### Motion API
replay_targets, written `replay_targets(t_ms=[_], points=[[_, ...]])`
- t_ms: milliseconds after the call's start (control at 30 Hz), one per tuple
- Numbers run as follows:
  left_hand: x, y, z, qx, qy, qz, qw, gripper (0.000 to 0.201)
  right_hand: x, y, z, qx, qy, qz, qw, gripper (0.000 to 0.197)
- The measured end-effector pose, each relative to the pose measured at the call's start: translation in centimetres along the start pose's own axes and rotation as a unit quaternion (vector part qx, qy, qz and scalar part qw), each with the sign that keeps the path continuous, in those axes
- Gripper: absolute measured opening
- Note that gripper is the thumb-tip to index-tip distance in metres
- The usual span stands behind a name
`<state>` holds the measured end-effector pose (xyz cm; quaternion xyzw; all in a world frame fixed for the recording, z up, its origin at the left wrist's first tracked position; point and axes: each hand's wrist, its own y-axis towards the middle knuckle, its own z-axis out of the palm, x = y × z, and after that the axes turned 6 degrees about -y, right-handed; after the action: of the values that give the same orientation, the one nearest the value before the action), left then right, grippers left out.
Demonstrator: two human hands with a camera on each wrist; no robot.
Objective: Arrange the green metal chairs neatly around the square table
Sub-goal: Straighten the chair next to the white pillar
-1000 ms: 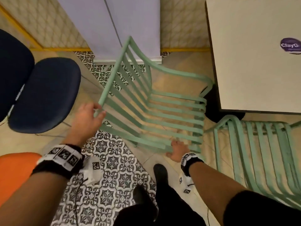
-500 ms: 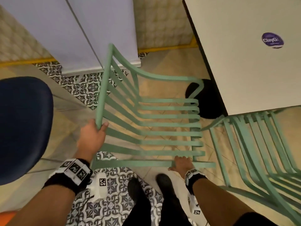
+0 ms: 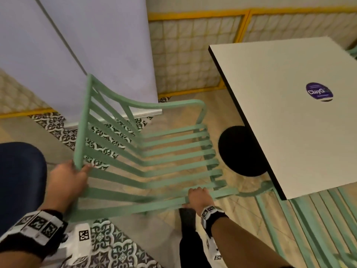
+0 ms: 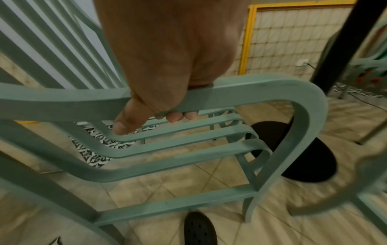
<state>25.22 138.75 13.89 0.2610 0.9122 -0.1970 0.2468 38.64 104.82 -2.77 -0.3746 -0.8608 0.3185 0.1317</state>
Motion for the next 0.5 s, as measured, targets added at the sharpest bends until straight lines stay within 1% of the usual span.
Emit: replay_targets(t_ms=[67,167,233,367,433,500], points=[[-1.1,3.2,0.0,-0.011,0.004,-0.003,1.000,0.037,-0.6,3.4,-2.4,-0.006,0.000,-0.007,1.000,0.066],[-3.1,8.2,0.1,-0.013,0.010,-0.023,1.000,0.033,-1.7,8.3,-5.6,-0.006,0.009,-0.004,1.000,0.067],[-4.4,11.5,0.4,-0.013,0.010,-0.028,0.999,0.035,-2.4,11.0,-7.5,-0.006,0.013,-0.006,1.000,0.066],[-6.3,17.5,1.3,-0.014,0.010,-0.024,1.000,0.035,-3.5,14.9,-10.2,0.010,0.015,0.005,1.000,0.063],[-6.6,20.0,1.9,-0.013,-0.003,-0.038,0.999,0.036,-3.9,16.5,-10.9,0.010,0.023,0.005,1.000,0.064],[-5.7,22.3,2.8,-0.005,-0.021,-0.056,0.998,0.038,-4.4,17.9,-11.4,0.008,0.029,0.006,1.000,0.066]])
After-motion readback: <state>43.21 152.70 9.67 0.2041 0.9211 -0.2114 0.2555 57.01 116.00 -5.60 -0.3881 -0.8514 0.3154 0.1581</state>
